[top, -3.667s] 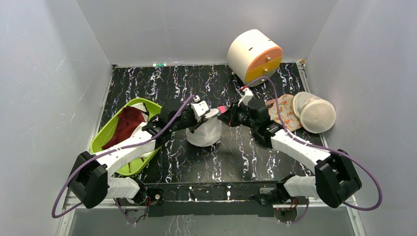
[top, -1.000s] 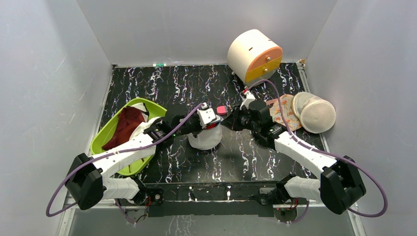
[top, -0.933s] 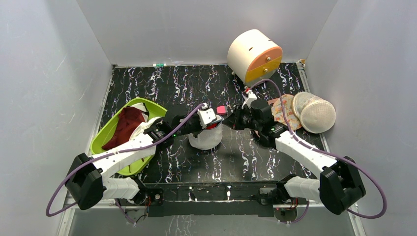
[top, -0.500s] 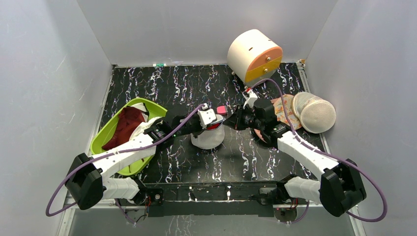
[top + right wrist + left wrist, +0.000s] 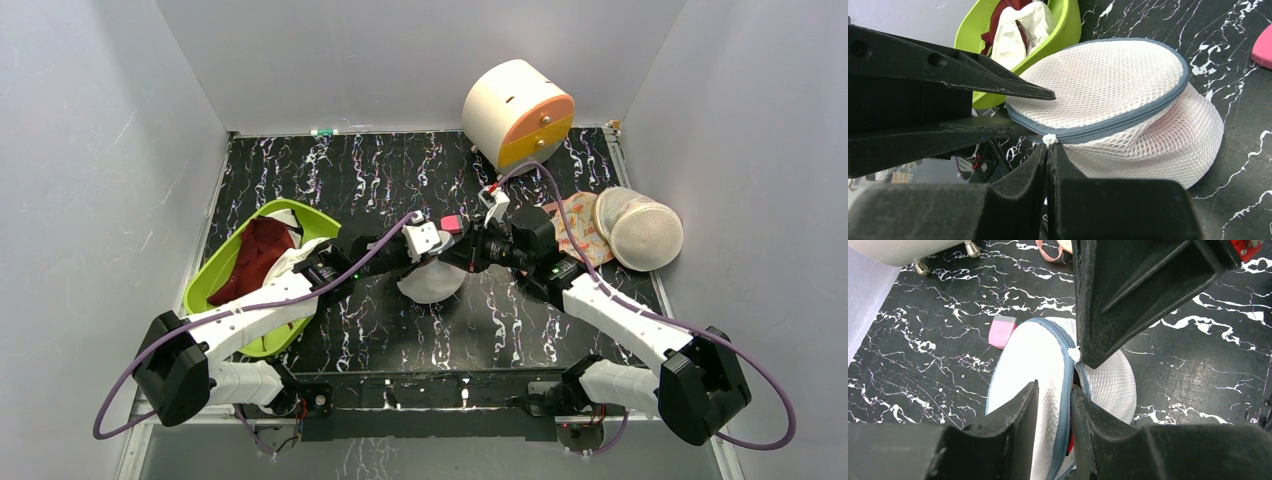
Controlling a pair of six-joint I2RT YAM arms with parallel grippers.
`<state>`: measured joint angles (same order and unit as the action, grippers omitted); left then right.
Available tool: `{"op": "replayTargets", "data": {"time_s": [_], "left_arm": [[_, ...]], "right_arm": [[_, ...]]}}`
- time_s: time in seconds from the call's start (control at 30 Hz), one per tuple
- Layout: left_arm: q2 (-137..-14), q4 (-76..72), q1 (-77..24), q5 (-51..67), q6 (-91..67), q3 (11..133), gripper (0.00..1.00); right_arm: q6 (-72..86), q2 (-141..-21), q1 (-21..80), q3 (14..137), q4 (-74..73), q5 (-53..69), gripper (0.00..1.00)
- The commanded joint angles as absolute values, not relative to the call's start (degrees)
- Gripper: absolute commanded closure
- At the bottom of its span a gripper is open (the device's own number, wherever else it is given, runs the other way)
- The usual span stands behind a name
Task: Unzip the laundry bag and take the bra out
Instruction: Unzip the laundry bag at the center of the board.
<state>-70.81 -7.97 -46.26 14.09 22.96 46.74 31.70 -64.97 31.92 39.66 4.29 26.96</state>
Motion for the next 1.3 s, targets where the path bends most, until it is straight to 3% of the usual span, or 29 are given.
{"op": "replayTargets", "data": {"time_s": [0.0, 0.13, 0.23, 0.37, 0.47, 0.7, 1.0, 1.27], "left_arm": [[-70.69, -7.43, -46.71, 13.71, 23.47, 48.52, 0.74], [-70.56, -7.21, -47.0, 13.84, 23.71, 48.65, 0.87], [-69.95, -7.36, -47.28, 13.55, 24.41, 48.32, 1.0], [-69.53, -7.51, -47.45, 13.17, 24.52, 48.21, 1.0], [-69.34, -7.5, -47.45, 13.27, 24.59, 48.19, 1.0], [-69.27, -7.8, -47.55, 12.43, 24.57, 48.14, 1.0], [-70.08, -7.62, -47.63, 12.09, 24.52, 48.2, 0.7], [-70.24, -7.9, -47.81, 11.1, 24.48, 48.19, 0.66]], "right_arm": [[31.99, -64.42, 33.15, 39.9, 10.08, 28.44, 1.0], [31.67, -64.87, 33.32, 40.49, 9.15, 27.49, 1.0], [30.61, -64.55, 33.37, 41.44, 5.26, 20.03, 1.0], [39.28, -59.89, 33.26, 39.96, -1.4, -1.3, 1.0], [37.19, -56.52, 32.55, 35.82, 2.61, 0.9, 1.0], [32.83, -59.19, 32.61, 40.34, -3.52, 1.89, 1.0], [31.34, -58.08, 32.73, 38.54, 7.1, 19.75, 1.0], [32.66, -59.16, 33.74, 38.38, 10.78, 25.37, 1.0]]}}
